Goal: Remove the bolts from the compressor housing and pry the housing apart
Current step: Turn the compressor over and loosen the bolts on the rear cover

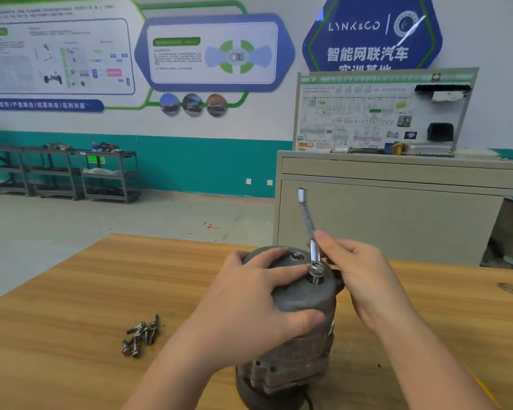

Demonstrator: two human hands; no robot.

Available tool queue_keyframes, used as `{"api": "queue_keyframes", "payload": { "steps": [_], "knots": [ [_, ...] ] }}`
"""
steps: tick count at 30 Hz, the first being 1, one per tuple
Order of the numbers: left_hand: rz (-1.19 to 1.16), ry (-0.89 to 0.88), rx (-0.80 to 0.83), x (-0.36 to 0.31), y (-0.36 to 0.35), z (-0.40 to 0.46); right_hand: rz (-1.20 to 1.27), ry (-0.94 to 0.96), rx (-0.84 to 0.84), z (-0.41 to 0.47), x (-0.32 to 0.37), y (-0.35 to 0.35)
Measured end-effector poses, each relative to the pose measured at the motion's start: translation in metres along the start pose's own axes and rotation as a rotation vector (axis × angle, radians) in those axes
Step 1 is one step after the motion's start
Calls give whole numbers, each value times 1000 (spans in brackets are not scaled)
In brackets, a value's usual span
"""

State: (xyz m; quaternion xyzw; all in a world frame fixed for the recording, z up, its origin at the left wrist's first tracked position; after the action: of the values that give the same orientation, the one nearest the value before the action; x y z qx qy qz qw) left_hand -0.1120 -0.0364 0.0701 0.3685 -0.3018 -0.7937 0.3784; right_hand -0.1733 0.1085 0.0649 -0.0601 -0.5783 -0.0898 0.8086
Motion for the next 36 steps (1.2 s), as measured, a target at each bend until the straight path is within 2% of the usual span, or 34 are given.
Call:
{"api": "queue_keyframes", "payload": {
  "steps": [2,4,5,7,10,12,14,16,18,20,22,25,27,31,36],
  "knots": [
    [-11,-46,-25,-4,3,0,-78,112,-20,-5,17,-5],
    [-62,-115,-69,-12,7,-1,-322,304,-77,-16,35,-13],
    [-93,-146,-100,-15,9,-2,-427,390,-65,-24,44,-19],
    [-130,-148,-137,-16,13,-2,-499,443,-1,-37,51,-28],
    [-106,-146,-74,-16,12,1,-394,524,91,-51,60,-26],
    [36,-213,-11,-17,6,2,-355,733,131,-60,70,-23],
    [17,-174,-8,-11,4,0,-260,966,85,-68,75,-13],
    [-46,-49,-3,-2,4,-1,-85,1073,-24,-67,70,5],
    [-28,14,14,2,2,-3,135,947,-146,-51,56,24],
    [-31,46,25,2,1,-2,333,659,-248,-27,35,37],
    [-38,66,27,0,2,-1,360,324,-290,-5,11,38],
    [-66,80,32,-3,4,-3,281,-58,-181,8,-12,26],
    [-92,92,47,-3,4,-2,286,-168,-113,10,-16,24],
    [-67,118,76,-5,7,4,354,-244,16,8,-10,20],
    [-141,167,38,-13,9,22,355,-262,-28,6,-7,24]
  ]
}}
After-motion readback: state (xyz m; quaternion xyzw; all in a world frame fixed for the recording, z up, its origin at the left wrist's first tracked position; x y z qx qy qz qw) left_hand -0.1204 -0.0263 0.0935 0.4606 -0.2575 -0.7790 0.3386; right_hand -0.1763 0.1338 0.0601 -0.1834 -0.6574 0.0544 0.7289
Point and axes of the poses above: each hand's wrist, its own z-axis towards the middle knuckle, its own y-axis out of the back of the hand, x = y × z, the point moved 8 cm from there along z, towards the middle knuckle, and after that the axes turned 13 degrees about -x, right-handed, at the moved point
